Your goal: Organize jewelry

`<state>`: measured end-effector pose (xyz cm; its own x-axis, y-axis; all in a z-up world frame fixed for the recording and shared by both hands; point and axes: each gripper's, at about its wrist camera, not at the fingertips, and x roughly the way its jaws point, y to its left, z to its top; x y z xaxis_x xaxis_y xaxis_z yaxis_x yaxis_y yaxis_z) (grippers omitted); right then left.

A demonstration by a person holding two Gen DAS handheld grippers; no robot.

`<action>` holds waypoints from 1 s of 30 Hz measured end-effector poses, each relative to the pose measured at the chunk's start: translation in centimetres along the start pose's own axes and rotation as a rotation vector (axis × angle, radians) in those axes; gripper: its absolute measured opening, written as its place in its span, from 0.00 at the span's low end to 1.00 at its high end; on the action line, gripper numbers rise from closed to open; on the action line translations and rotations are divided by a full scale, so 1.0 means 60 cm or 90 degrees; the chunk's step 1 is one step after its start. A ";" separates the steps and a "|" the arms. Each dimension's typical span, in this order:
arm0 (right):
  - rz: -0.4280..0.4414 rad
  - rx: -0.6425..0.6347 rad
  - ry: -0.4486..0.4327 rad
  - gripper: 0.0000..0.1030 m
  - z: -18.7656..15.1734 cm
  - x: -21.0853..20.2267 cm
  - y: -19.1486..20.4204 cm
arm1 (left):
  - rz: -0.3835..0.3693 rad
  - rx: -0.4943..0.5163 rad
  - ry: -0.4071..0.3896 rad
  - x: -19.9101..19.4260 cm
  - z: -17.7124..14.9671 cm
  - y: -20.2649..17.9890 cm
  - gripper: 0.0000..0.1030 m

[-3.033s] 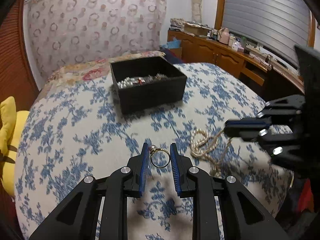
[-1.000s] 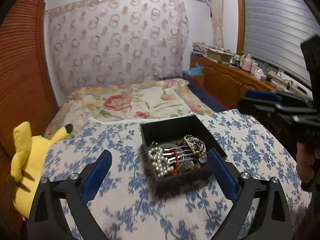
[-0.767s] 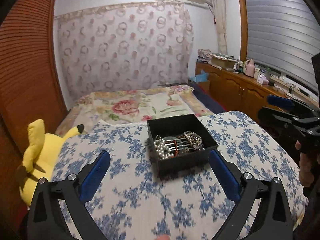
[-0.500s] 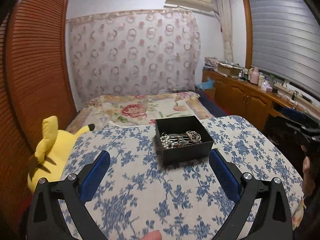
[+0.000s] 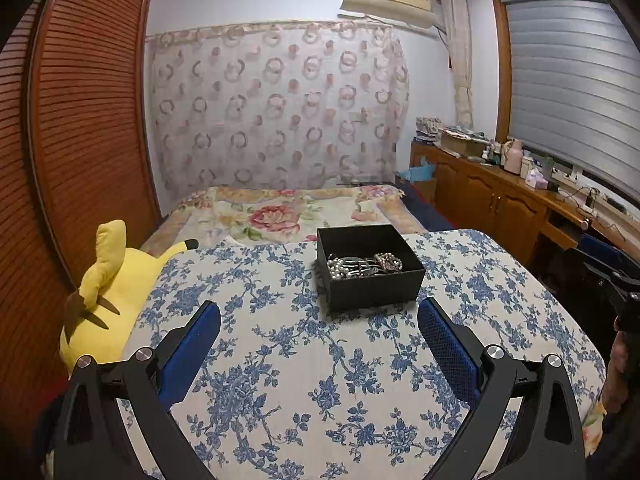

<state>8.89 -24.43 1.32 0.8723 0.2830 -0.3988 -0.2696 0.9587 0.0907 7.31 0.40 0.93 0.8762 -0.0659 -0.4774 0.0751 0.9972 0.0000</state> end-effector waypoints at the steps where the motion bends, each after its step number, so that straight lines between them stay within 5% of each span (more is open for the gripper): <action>1: -0.001 0.000 0.002 0.98 -0.001 0.002 0.001 | 0.001 0.001 0.000 0.001 -0.002 -0.001 0.93; 30: -0.022 0.005 0.005 0.98 -0.019 0.010 0.001 | 0.003 0.003 -0.007 -0.003 -0.014 -0.012 0.93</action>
<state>8.95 -24.24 0.05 0.8780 0.2500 -0.4083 -0.2368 0.9680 0.0834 6.73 -0.28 0.28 0.8814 -0.0616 -0.4684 0.0734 0.9973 0.0070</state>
